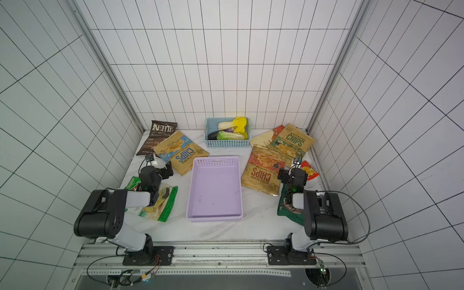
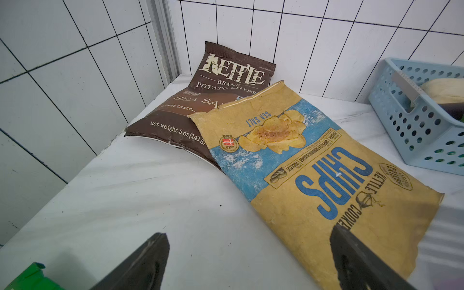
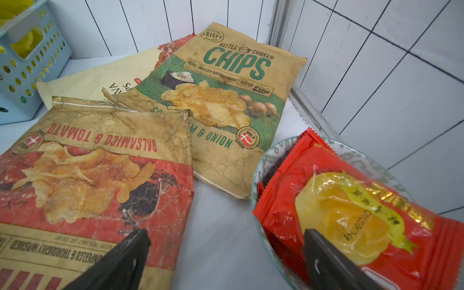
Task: Put the potato chips into the basket
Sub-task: Pick up the potato chip from the corner of the board.
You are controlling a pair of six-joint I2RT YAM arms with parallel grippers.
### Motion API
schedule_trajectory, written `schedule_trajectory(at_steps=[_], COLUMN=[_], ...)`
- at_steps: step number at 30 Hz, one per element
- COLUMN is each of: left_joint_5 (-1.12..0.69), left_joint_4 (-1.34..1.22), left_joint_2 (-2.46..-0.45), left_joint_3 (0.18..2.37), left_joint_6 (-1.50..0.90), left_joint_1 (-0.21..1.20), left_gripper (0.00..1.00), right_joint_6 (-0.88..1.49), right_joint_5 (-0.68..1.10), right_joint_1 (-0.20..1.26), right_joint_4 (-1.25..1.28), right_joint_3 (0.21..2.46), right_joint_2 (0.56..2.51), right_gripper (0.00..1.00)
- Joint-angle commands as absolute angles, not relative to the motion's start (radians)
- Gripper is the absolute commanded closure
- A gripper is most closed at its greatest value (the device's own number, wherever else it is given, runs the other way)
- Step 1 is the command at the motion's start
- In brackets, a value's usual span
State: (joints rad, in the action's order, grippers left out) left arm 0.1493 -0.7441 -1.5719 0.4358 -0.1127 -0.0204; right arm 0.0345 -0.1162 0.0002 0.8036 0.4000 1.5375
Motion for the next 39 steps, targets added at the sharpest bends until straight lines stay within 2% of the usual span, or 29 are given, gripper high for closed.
schedule_trajectory(at_steps=[1,35,37,39], left_joint_5=[0.15,0.147,0.14,0.089], left_joint_4=[-0.755,-0.756,-0.767,-0.776], left_joint_2=[-1.556,-1.555,-1.552,-1.533], left_joint_3=[0.454,0.453,0.449,0.449], left_joint_6=[-0.106,-0.109,-0.112,-0.123], left_joint_1=[-0.017,-0.021,-0.024,-0.05], left_gripper=[0.02,0.02,0.02,0.02], right_joint_6=[0.042,0.042,0.037,0.026], right_joint_5=[-0.114,-0.113,-0.147,-0.24], right_joint_1=[-0.004,-0.004,0.008,0.048], right_joint_4=[0.819,0.823,0.825,0.689], right_joint_3=[0.426,0.423,0.416,0.44], right_joint_2=[1.539,1.536,1.511,1.423], right_gripper=[0.01,0.01,0.01,0.01])
